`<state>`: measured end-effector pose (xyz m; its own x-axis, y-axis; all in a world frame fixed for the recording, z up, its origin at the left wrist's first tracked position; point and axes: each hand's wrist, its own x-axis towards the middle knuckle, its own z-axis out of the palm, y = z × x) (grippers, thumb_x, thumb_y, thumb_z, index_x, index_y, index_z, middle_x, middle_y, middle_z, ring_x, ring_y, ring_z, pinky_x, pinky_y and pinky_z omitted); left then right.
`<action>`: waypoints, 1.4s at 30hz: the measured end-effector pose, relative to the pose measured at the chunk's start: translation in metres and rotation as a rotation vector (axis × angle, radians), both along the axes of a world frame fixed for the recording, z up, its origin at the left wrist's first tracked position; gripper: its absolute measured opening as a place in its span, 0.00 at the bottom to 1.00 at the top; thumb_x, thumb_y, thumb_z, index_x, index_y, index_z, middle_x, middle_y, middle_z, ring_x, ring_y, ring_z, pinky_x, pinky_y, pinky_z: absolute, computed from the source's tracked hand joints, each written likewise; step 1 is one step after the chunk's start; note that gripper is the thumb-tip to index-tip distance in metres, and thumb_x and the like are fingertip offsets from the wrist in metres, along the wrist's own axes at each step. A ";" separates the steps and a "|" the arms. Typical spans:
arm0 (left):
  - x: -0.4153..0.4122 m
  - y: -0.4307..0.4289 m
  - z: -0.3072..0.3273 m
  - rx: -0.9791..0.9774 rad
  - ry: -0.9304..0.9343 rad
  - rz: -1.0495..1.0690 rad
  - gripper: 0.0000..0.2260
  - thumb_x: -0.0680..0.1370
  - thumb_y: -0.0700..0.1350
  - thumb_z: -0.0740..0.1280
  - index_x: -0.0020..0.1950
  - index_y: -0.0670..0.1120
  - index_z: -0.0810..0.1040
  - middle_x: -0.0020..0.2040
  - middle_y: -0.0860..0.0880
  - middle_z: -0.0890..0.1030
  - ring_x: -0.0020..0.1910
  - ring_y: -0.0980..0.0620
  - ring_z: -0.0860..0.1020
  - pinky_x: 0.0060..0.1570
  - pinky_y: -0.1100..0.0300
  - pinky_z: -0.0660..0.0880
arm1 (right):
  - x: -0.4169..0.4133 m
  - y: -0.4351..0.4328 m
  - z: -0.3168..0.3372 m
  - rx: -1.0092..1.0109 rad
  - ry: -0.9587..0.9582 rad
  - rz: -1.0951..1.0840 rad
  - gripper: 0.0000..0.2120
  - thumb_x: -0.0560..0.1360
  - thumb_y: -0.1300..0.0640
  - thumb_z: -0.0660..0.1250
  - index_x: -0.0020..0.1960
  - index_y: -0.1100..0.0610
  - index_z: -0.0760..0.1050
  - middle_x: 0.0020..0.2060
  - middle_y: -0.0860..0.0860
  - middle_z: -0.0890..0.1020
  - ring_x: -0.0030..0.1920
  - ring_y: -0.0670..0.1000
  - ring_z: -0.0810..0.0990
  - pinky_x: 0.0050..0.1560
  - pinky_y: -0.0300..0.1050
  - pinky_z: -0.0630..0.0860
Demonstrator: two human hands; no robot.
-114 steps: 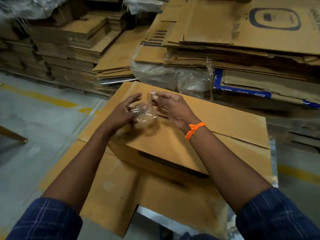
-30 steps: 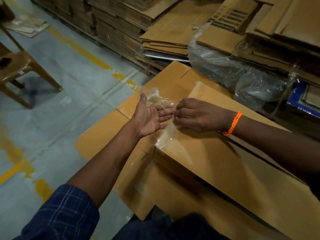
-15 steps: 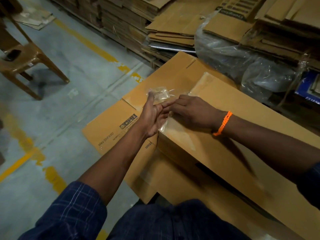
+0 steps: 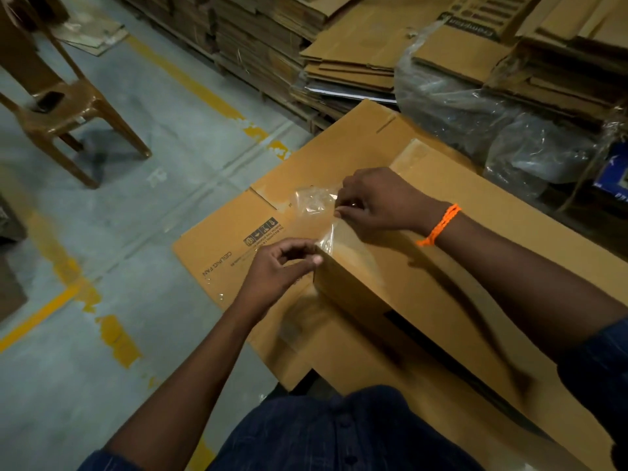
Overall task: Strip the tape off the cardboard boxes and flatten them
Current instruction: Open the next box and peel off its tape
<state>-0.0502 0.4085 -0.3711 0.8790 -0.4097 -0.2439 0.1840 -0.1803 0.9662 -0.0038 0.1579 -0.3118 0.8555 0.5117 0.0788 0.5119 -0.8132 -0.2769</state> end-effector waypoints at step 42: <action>0.174 -0.131 0.078 -0.812 0.166 0.624 0.02 0.83 0.38 0.64 0.55 0.41 0.74 0.50 0.43 0.81 0.50 0.47 0.83 0.50 0.43 0.83 | -0.025 -0.048 -0.036 0.385 -0.106 -0.783 0.32 0.78 0.51 0.69 0.78 0.60 0.63 0.74 0.57 0.70 0.73 0.55 0.68 0.72 0.38 0.59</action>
<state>0.1237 0.2773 -0.2928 0.9720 0.0122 -0.2348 0.1625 0.6872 0.7080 -0.0284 0.1095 -0.3475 0.9279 -0.2976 0.2244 -0.1152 -0.8016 -0.5867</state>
